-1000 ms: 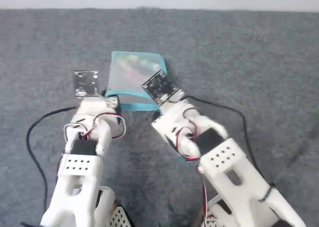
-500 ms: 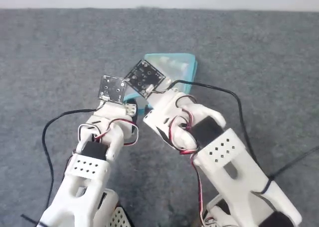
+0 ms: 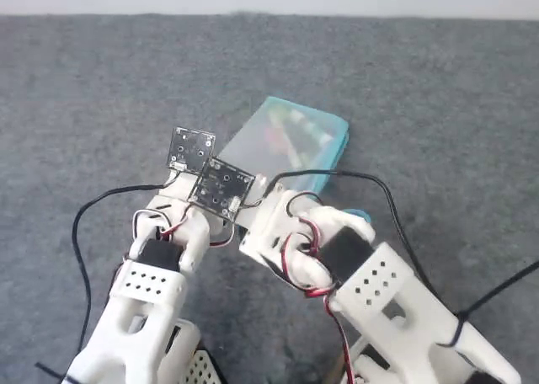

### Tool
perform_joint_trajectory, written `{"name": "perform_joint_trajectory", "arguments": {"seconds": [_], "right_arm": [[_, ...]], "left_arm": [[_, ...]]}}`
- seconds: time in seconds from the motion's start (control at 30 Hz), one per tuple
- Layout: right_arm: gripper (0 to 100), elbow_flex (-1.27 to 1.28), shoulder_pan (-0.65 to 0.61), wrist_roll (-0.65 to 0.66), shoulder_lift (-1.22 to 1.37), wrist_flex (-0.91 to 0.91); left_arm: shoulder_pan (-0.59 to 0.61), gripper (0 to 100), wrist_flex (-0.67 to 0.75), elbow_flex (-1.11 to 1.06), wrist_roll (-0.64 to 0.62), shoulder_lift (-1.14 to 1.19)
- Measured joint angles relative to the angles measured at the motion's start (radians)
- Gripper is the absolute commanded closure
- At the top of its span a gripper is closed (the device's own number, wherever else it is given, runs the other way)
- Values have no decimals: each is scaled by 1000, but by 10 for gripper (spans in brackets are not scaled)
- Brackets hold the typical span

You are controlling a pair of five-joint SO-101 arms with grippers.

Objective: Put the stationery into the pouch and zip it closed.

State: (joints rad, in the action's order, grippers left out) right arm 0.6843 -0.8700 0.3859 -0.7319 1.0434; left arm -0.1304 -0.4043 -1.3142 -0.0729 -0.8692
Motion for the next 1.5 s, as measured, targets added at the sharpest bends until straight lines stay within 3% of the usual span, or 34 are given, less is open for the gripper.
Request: {"name": "perform_joint_trajectory", "arguments": {"seconds": [0.07,0.23,0.33,0.6,0.83,0.97,1.5], "right_arm": [[958,14,17,0,-14,0],[775,68,37,6,-28,0],[727,81,35,6,-32,23],[723,81,-57,6,-97,106],[719,150,127,63,-218,101],[661,233,235,121,-229,48],[648,305,241,198,-149,-210]], "left_arm": [[12,991,0,-2,-2,0],[48,991,0,-2,-12,0],[69,991,0,-2,-28,0],[106,991,0,-2,-48,0],[106,991,0,-2,-48,0],[106,991,0,-2,-48,0],[115,990,0,-2,-48,0]]}}
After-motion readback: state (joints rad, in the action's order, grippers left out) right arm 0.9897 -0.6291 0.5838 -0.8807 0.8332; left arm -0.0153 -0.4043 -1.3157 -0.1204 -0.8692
